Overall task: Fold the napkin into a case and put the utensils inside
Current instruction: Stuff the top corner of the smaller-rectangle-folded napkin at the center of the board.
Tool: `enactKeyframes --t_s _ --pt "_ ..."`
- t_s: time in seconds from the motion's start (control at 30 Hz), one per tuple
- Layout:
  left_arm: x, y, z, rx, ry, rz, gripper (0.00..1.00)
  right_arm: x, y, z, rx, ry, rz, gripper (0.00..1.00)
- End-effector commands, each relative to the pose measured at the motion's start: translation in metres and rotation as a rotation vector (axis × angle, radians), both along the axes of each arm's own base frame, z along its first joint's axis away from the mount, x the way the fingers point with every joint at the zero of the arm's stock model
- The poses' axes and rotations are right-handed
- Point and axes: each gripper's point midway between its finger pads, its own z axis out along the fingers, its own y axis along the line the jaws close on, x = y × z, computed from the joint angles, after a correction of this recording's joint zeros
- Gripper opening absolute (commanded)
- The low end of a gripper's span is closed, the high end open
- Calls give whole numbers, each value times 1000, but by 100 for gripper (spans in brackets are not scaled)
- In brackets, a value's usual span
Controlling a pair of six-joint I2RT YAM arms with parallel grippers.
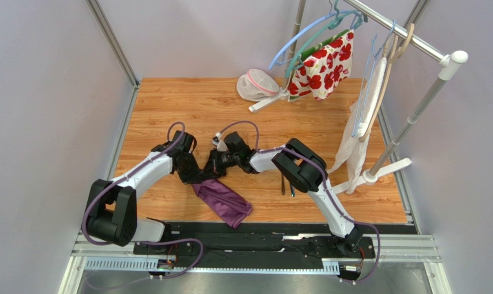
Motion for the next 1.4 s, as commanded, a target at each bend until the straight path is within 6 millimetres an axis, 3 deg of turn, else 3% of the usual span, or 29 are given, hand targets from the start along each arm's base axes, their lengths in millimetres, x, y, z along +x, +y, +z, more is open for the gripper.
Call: enactKeyframes --t_s 0.0,0.1,0.17,0.27,0.37,0.4,0.47,0.5,0.57,0.67,0.7,0.73,0.83,0.93,1.03,1.1,1.2,1.37 --pt "-3 7 -8 49 41 42 0 7 4 43 193 61 -58 0" --pt "-1 6 -7 36 14 62 0 6 11 59 211 33 -32 0" --pt "3 4 -4 23 -2 63 0 1 12 25 68 43 5 0" --pt "7 1 0 15 -16 54 0 -1 14 22 39 12 25 0" --pt "9 1 -3 19 -1 49 0 17 -9 22 -17 -79 -32 0" --pt "9 0 -6 20 9 45 0 29 -18 42 -19 -133 -47 0" --pt "11 1 -8 31 7 35 0 36 -41 37 -118 -179 -43 0" --pt "13 5 -5 48 -15 37 0 46 -54 52 -123 -208 -62 0" --pt "15 6 3 47 -57 18 0 42 -78 42 -199 -208 -45 0" --pt "23 12 27 73 -152 6 16 36 -108 33 -292 -207 -34 0" --pt "25 13 36 72 -182 3 29 36 -117 29 -310 -227 -29 0" --pt "24 13 41 76 -188 -4 32 34 -122 34 -311 -243 -30 0" --pt "10 12 50 64 -152 -18 42 26 -137 25 -345 -234 -13 0" --pt "-12 4 53 37 -118 -36 44 20 -146 23 -350 -232 -9 0" --pt "-40 -11 51 -9 -91 -64 32 14 -151 21 -360 -241 -3 0" --pt "-62 -20 41 -48 -59 -88 20 12 -154 17 -367 -238 0 0" --pt "-88 -31 23 -79 10 -100 12 10 -155 10 -377 -227 8 0" --pt "-104 -45 -3 -64 85 -109 5 8 -158 -1 -391 -214 11 0"
